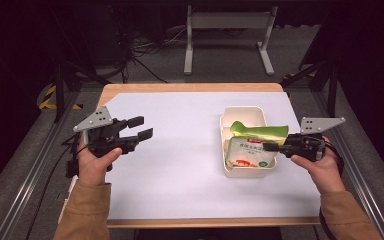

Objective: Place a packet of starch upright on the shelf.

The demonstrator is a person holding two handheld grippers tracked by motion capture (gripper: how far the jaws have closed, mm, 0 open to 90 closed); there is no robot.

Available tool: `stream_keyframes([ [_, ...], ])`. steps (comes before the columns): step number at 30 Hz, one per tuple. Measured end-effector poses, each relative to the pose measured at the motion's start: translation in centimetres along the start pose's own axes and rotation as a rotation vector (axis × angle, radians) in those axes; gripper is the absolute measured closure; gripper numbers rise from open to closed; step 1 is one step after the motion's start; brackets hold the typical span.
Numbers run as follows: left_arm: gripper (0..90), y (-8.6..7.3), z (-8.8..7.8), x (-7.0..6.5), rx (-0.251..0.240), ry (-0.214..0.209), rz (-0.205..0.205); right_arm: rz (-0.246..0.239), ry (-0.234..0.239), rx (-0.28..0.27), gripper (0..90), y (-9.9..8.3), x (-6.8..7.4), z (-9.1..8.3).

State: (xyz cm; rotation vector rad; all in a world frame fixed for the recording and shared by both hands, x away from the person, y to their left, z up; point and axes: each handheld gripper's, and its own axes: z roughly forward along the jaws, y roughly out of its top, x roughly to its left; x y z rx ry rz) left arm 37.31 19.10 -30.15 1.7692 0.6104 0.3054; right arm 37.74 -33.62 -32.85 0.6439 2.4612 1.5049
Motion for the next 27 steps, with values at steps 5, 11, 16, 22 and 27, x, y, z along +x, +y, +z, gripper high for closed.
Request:
stream_keyframes([
  [5, 45.4, -0.1, -0.1, 0.0, 0.001, -0.001, -0.008, -0.012, -0.005, 0.018, 81.5, 0.0, 0.2, 0.4],
  [11, 44.3, -0.2, -0.1, 0.3, 0.003, 0.009, -0.009, -0.036, -0.019, 0.073, 81.4, -0.1, 0.6, 1.2],
  [16, 43.8, -0.3, -0.1, 0.3, 0.013, 0.011, -0.012, -0.035, -0.021, 0.080, 81.5, -0.2, 0.7, 1.2],
  [22, 42.9, -0.8, -0.1, 0.3, 0.032, 0.027, -0.021, -0.042, -0.030, 0.097, 81.4, -0.3, 0.9, 1.1],
  [27, 42.4, -1.3, -0.4, 0.2, 0.044, 0.045, -0.025, -0.062, -0.048, 0.120, 80.7, -0.1, 1.1, 1.2],
])
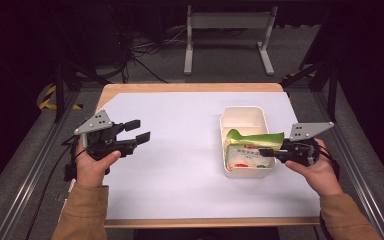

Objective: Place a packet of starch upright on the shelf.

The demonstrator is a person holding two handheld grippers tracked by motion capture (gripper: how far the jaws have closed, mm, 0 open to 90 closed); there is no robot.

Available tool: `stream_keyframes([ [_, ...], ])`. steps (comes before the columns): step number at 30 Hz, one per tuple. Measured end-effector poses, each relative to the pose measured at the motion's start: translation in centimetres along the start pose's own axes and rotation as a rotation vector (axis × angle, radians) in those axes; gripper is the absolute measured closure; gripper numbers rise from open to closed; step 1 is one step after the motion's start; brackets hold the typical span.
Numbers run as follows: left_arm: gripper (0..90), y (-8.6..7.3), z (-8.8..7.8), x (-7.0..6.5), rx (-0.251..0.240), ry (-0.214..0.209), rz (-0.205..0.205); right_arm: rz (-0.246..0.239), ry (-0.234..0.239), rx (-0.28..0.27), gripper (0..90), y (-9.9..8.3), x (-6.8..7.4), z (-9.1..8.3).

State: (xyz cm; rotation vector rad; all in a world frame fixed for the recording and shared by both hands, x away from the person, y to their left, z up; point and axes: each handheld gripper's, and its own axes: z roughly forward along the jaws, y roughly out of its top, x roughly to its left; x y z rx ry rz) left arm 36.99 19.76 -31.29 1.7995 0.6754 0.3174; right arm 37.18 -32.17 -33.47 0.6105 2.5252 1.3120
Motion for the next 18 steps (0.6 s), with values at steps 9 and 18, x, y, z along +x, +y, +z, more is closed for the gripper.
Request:
stream_keyframes([
  [9, 41.7, -1.1, -1.1, -0.1, 0.003, 0.033, -0.020, 0.037, -0.010, -0.048, 63.1, 0.5, -0.3, -0.7],
  [18, 40.8, -2.3, -2.5, -0.4, 0.005, 0.066, -0.038, 0.073, -0.012, -0.125, 47.2, 1.2, -0.6, -2.7],
])
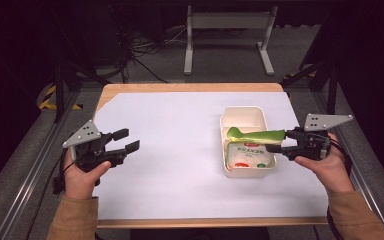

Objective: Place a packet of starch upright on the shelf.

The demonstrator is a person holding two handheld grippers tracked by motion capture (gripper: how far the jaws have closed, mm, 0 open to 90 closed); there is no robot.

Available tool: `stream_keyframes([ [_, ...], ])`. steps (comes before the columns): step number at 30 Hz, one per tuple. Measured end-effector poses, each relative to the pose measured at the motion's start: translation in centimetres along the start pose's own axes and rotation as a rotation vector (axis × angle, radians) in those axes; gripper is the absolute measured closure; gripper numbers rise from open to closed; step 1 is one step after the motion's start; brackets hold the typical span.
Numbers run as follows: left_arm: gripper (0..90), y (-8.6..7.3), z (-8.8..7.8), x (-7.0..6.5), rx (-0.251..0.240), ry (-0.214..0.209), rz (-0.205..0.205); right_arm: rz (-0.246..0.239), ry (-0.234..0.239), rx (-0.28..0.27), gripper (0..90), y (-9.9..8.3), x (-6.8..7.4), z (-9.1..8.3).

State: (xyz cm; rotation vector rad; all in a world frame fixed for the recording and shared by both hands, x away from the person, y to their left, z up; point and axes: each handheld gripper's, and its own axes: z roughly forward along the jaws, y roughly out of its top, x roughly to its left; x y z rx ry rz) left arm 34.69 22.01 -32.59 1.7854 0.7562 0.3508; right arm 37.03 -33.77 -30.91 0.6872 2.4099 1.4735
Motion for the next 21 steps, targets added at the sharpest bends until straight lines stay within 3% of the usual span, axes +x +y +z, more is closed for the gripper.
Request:
stream_keyframes([
  [6, 37.8, -1.0, -0.9, 0.2, -0.001, 0.002, -0.017, -0.001, -0.037, -0.031, 45.6, 0.5, -0.3, -1.6],
  [15, 35.8, -2.0, -2.1, 0.7, 0.011, 0.023, -0.061, 0.043, -0.098, -0.076, 41.3, 0.5, -1.0, -4.0],
  [21, 36.1, -2.5, -2.1, 1.2, 0.022, 0.045, -0.056, 0.062, -0.157, -0.078, 40.1, -0.4, -1.7, -5.4],
])
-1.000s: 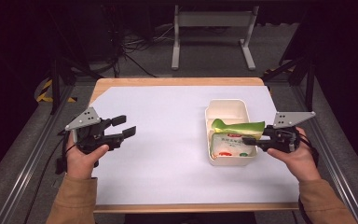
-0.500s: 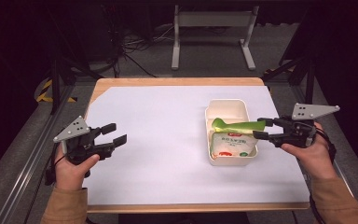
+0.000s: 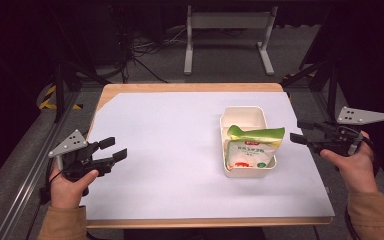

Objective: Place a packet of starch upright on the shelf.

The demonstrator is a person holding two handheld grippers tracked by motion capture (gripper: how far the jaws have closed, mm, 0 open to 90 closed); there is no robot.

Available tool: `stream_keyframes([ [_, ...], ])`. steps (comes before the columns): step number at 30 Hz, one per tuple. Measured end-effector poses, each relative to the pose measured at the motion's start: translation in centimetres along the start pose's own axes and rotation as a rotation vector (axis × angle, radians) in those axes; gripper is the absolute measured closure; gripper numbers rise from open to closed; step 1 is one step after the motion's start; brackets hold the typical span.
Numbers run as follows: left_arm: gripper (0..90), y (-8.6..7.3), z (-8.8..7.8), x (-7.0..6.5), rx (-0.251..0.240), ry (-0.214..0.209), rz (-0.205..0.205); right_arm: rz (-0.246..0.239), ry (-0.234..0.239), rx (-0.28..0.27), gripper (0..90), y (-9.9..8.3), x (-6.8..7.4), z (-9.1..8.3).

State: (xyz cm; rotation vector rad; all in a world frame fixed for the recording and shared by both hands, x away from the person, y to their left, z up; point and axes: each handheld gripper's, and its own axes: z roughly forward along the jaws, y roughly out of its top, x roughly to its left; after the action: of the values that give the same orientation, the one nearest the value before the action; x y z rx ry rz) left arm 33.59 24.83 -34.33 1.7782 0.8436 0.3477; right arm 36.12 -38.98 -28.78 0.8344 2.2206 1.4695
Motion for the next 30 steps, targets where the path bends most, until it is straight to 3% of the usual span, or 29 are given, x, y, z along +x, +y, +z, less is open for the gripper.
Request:
stream_keyframes([
  [6, 38.5, -1.1, 0.5, 0.7, -0.021, 0.016, 0.021, 0.032, -0.053, 0.032, 40.3, -2.0, -1.8, -0.3],
  [14, 39.6, -2.3, 1.3, 1.7, 0.009, 0.016, -0.015, 0.090, -0.091, 0.051, 40.0, -5.2, -3.9, -0.1],
  [22, 40.5, -3.4, 2.2, 2.4, 0.032, 0.019, -0.044, 0.124, -0.093, 0.088, 39.2, -8.1, -4.6, 1.0],
  [30, 40.0, -4.3, 2.9, 3.0, 0.052, 0.029, -0.063, 0.144, -0.090, 0.101, 38.5, -10.8, -4.5, 2.8],
])
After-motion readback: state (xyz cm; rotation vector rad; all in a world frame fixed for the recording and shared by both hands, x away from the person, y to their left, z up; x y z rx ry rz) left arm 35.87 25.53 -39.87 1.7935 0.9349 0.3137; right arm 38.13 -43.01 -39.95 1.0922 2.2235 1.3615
